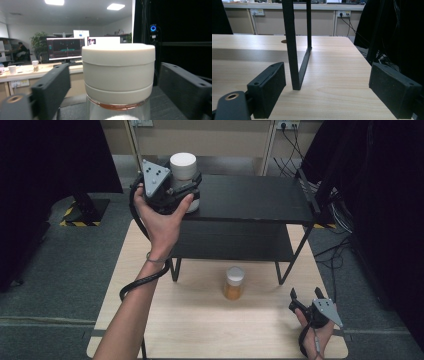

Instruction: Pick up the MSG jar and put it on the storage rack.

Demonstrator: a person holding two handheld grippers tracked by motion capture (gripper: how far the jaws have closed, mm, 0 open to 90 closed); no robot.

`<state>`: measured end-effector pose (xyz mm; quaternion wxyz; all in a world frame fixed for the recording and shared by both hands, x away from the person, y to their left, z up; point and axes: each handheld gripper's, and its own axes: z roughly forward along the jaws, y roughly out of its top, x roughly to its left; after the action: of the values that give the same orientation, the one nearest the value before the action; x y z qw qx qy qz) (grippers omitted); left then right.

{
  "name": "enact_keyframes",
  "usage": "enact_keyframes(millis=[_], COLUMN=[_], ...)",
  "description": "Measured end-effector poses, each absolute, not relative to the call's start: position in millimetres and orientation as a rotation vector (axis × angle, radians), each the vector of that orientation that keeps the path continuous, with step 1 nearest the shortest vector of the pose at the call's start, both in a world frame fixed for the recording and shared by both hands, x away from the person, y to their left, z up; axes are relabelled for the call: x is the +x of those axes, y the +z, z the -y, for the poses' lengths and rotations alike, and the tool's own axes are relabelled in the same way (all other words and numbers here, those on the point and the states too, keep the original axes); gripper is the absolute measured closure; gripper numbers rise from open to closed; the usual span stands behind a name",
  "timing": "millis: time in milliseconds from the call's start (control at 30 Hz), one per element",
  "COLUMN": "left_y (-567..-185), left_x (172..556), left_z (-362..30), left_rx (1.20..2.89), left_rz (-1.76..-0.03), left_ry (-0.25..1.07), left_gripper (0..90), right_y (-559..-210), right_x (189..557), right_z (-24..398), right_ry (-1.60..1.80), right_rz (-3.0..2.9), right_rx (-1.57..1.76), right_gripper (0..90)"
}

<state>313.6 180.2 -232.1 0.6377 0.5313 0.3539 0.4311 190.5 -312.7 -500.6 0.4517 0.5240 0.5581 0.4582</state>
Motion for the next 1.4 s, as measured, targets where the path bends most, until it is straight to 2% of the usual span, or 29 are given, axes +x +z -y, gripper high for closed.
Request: enact_keyframes(millis=[100, 633, 967, 1400], left_y=[-236, -258, -286, -333], left_x=[308, 284, 260, 238], left_z=[-183, -197, -210, -217], left_rx=[1.194, 1.221, 1.26, 1.296], left_rz=[-0.781, -0.696, -0.641, -0.644], left_ry=[0.992, 0.973, 0.987, 0.934], left_gripper=[0.0, 0.0, 0.0, 0.0], right_y=[-501, -500, -500, -500], right_x=[190, 190, 190, 190], right_z=[313, 312, 311, 310], right_ry=[1.132, 1.131, 1.127, 1.124], right_rz=[-1.379, -1.38, -1.384, -1.383], right_rx=[1.294, 1.298, 1.295, 1.29], right_gripper=[13.9, 13.9, 13.9, 13.9])
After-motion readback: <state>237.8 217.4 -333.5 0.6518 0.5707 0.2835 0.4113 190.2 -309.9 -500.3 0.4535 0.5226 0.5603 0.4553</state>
